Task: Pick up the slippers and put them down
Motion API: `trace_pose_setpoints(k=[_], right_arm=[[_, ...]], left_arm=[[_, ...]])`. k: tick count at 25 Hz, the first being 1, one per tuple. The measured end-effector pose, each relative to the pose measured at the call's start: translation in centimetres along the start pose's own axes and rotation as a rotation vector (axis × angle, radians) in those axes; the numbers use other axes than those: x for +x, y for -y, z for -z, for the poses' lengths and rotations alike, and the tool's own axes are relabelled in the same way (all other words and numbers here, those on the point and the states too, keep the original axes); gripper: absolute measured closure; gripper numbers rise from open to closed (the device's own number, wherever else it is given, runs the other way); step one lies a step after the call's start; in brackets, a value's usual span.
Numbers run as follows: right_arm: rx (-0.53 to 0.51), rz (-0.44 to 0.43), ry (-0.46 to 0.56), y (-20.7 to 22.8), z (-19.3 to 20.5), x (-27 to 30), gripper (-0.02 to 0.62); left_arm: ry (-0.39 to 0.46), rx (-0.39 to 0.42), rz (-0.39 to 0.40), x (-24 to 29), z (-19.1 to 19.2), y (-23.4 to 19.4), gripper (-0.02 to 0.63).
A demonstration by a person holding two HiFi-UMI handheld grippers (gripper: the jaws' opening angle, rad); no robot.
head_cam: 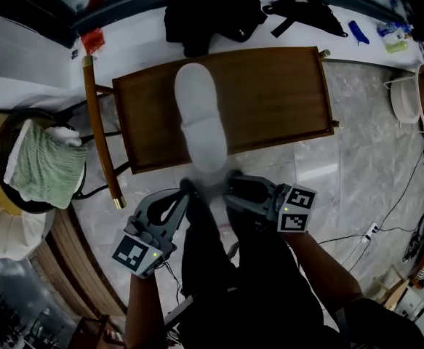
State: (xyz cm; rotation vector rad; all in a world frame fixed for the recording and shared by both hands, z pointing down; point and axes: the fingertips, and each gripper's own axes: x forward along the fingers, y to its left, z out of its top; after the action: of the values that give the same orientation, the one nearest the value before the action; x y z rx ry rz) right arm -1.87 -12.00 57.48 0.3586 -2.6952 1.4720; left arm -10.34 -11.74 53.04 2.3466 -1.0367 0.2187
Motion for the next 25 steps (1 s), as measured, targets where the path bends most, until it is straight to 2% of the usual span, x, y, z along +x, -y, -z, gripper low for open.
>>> trace_pose_setpoints(k=[7, 13, 18, 25], right_arm=[[0.166, 0.070, 0.010, 6.5, 3.2, 1.1, 0.429], [0.247, 0.097, -0.017, 9.0, 4.7, 2.1, 0.411], [0.321, 0.063, -0.007, 9.7, 5.0, 2.7, 0.396], [0.384, 0.040, 0.053, 10.6, 4.0, 4.0, 0.396]], left_arm=[[-0.038, 0.041, 0.002, 1.8, 4.6, -2.2, 0.594], [-0.075, 0.072, 0.006, 3.6, 8.4, -3.2, 0.594], [-0.079, 0.058, -0.024, 4.4, 10.1, -4.3, 0.594], [-0.066, 0.086, -0.026, 5.1, 10.9, -5.3, 0.594]])
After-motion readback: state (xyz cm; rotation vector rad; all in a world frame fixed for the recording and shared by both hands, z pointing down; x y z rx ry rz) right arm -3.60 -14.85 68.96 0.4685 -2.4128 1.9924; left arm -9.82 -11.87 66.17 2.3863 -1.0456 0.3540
